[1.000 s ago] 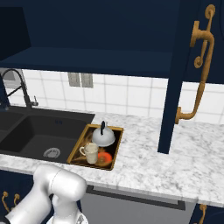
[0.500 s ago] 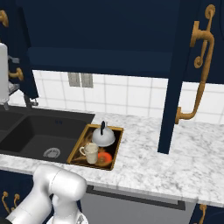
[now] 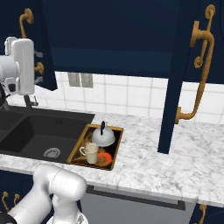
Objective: Pick the kettle from the counter and place it on the tray. Then pick the mug from the cabinet and place it on the tray. Then close the cabinet doors.
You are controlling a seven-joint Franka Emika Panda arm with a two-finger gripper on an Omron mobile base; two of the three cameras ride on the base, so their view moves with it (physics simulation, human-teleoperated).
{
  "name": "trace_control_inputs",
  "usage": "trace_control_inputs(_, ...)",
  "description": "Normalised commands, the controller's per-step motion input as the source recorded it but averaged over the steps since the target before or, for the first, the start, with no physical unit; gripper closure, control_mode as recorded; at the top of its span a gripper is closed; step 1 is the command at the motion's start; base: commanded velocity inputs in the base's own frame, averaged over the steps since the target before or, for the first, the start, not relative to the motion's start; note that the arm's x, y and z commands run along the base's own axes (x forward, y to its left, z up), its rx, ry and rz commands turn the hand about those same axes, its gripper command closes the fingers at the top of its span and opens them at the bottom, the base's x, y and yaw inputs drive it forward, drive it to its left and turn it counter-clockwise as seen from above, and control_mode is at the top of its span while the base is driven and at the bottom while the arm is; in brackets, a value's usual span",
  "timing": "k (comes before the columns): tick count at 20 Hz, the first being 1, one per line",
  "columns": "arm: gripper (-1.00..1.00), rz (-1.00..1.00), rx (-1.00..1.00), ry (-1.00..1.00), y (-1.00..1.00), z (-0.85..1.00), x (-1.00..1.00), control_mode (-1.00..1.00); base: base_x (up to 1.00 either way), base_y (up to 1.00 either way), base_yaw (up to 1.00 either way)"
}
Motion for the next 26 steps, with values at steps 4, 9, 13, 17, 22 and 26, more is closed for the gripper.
trace_control_inputs(4,-1.00,0.02,0.00,0.04,-0.08,-0.14,0.94,-1.00,0.00,0.00,0.00)
trace_control_inputs(9,-1.00,0.06,0.01,0.08,-0.07,-0.07,0.86,-1.00,0.00,0.00,0.00)
trace_control_inputs(13,-1.00,0.06,0.00,0.10,0.00,-0.04,0.60,-1.00,0.00,0.00,0.00)
trace_control_inputs(17,-1.00,0.03,0.02,0.09,0.00,-0.08,0.67,-1.00,0.00,0.00,0.00)
trace_control_inputs(22,-1.00,0.10,0.04,0.06,0.00,-0.09,0.57,-1.00,0.00,0.00,0.00)
trace_control_inputs(26,-1.00,0.14,0.07,0.05,0.03,-0.15,0.53,-1.00,0.00,0.00,0.00)
